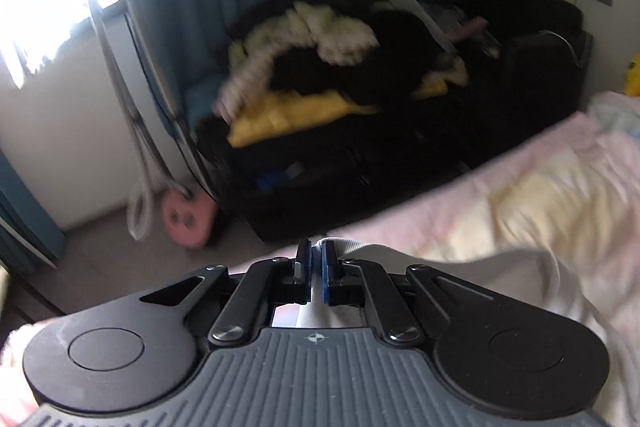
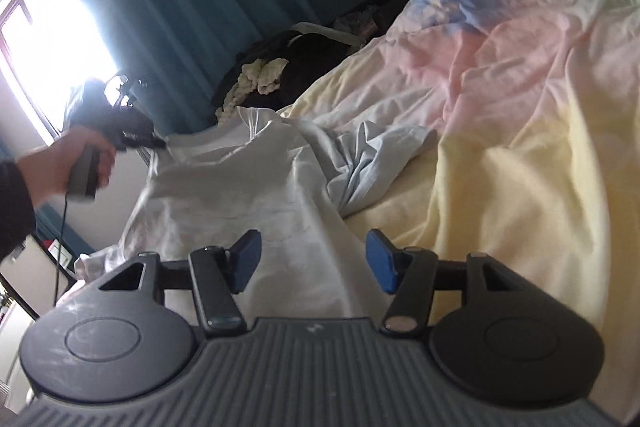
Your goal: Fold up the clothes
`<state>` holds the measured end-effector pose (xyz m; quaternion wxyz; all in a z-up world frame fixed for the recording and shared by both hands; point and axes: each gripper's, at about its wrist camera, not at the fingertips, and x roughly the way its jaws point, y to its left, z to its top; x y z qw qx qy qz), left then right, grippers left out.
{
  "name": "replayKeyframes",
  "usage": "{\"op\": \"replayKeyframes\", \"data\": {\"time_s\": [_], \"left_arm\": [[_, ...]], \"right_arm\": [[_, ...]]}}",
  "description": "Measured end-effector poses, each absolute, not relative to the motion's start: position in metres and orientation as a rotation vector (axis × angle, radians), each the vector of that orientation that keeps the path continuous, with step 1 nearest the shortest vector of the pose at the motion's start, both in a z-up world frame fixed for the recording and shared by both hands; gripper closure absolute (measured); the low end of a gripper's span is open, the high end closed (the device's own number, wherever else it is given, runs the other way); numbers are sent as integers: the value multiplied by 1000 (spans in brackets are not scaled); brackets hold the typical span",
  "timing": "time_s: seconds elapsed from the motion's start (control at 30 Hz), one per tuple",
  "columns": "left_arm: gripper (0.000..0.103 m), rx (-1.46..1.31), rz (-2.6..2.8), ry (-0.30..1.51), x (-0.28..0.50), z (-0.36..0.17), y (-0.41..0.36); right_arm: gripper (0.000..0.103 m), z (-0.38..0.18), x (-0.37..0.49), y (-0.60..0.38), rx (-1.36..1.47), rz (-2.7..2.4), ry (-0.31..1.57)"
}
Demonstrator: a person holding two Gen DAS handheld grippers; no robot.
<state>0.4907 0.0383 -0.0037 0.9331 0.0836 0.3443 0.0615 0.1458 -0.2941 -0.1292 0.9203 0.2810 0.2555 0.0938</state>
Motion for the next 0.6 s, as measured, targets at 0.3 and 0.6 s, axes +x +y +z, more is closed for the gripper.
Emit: {"op": "replayKeyframes", "data": {"time_s": [0.3, 0.6], "left_arm": [[77, 94, 66, 778, 497, -68, 47], [34, 90, 108, 753, 425, -34, 146]], "right_arm": [[44, -152, 159, -293, 553, 181, 585], [44, -149, 155, -292, 549, 182, 575]]}}
